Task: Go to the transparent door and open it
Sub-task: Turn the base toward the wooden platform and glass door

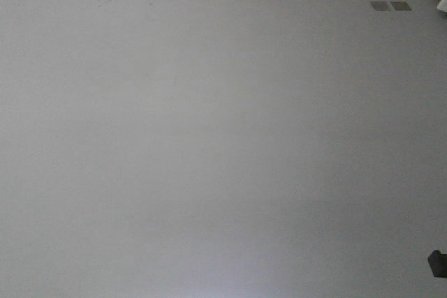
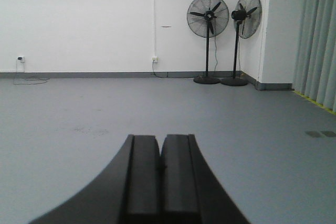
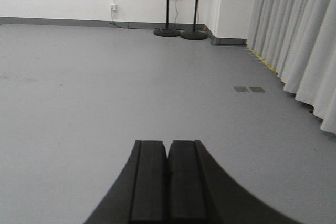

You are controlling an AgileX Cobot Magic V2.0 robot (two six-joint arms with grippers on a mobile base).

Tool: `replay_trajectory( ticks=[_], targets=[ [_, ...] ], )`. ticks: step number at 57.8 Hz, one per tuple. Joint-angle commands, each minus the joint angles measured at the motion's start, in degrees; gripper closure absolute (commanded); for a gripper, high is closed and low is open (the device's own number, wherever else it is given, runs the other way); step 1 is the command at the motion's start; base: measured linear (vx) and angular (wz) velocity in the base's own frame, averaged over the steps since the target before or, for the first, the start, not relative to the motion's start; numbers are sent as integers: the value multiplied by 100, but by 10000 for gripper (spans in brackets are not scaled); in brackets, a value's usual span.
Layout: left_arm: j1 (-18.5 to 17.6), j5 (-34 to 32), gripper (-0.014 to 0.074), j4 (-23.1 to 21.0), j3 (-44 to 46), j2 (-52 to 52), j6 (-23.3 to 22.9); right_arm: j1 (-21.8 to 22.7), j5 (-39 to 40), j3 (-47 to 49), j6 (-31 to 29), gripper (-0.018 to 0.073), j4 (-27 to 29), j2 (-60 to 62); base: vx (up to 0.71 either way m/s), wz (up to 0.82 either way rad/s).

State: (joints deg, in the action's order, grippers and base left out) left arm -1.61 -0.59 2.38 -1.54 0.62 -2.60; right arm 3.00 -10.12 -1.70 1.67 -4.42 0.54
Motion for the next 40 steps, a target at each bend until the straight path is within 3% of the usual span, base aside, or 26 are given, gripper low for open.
replay_trajectory(
  ticks=[1,40],
  targets=[
    [-30,-446,602,-47,-172,76,-45,25,453,-80,-13,567,-19,83,11,23],
    [-29,-446,602,-47,-172,76,-45,25,461,-80,-13,567,-19,83,18,19]
  ],
)
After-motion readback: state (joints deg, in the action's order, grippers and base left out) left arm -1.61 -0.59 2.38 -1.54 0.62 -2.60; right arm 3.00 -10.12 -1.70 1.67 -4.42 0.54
